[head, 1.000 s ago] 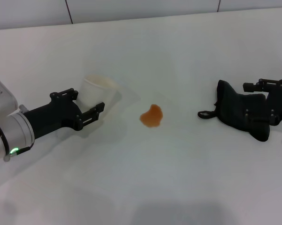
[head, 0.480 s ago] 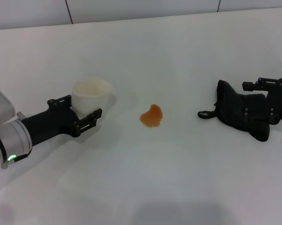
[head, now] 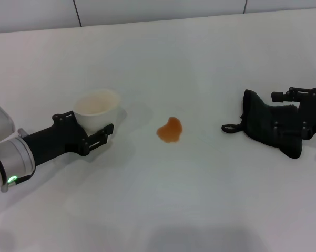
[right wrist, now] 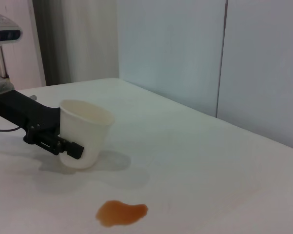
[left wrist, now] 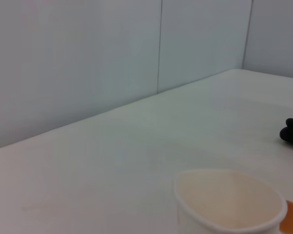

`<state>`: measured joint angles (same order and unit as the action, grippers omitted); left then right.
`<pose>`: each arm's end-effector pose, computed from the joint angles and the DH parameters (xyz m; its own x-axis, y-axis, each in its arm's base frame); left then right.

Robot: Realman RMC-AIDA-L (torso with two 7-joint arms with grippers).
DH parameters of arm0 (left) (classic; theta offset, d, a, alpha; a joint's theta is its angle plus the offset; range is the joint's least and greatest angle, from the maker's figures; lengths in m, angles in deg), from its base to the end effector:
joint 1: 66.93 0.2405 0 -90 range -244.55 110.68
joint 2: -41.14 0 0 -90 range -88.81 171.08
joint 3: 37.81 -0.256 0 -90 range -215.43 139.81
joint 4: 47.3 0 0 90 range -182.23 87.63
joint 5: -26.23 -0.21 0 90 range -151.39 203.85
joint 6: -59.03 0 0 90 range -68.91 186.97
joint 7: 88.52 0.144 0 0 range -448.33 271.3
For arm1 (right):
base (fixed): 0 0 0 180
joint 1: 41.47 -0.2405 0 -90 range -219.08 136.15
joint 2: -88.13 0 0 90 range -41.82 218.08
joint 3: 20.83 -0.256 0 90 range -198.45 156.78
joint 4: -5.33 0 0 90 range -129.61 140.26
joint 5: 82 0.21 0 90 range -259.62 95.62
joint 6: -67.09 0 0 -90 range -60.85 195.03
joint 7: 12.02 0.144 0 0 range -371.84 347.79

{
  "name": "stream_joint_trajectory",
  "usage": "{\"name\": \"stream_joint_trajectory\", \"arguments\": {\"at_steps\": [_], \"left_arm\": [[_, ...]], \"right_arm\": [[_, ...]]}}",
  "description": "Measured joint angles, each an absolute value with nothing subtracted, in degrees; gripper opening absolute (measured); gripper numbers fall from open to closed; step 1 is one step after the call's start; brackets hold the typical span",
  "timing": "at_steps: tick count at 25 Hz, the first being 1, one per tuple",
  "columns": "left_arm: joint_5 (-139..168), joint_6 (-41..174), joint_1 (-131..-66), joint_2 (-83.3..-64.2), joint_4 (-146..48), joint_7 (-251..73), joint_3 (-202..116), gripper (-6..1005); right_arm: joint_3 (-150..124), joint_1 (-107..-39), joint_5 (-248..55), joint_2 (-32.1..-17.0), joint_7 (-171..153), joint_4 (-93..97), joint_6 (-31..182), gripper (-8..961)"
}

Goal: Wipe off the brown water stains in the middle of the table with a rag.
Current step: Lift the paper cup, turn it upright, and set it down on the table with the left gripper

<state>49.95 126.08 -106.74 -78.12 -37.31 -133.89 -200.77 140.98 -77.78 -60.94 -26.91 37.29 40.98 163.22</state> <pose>-0.2944 0.3398 -0.0706 0.8558 0.2643 0.4447 0.4543 -0.7952 -0.4016 0.3382 0.3073 0.0510 0.8922 -0.1892 -0.4101 -0.3782 -0.8093 -0.4494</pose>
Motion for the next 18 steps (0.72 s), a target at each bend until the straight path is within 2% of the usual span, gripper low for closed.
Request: {"name": "stream_joint_trajectory", "arguments": {"at_steps": [14, 17, 18], "left_arm": [[49.07, 125.67, -107.22, -77.95, -36.71, -135.67, -200.75, 684], [48.98, 125.82, -107.29, -77.90, -36.72, -135.70, -200.76, 880], [48.98, 125.92, -107.27, -77.88, -36.72, -135.73, -200.76, 880]], "right_arm": [[140.98, -78.07, -60.75, -26.83, 37.39, 41.02, 163.24, 707], [140.97, -78.12, -60.74, -26.83, 37.40, 41.02, 163.24, 707], [140.97, -78.11, -60.73, -26.83, 37.40, 41.01, 163.24, 707]]}}
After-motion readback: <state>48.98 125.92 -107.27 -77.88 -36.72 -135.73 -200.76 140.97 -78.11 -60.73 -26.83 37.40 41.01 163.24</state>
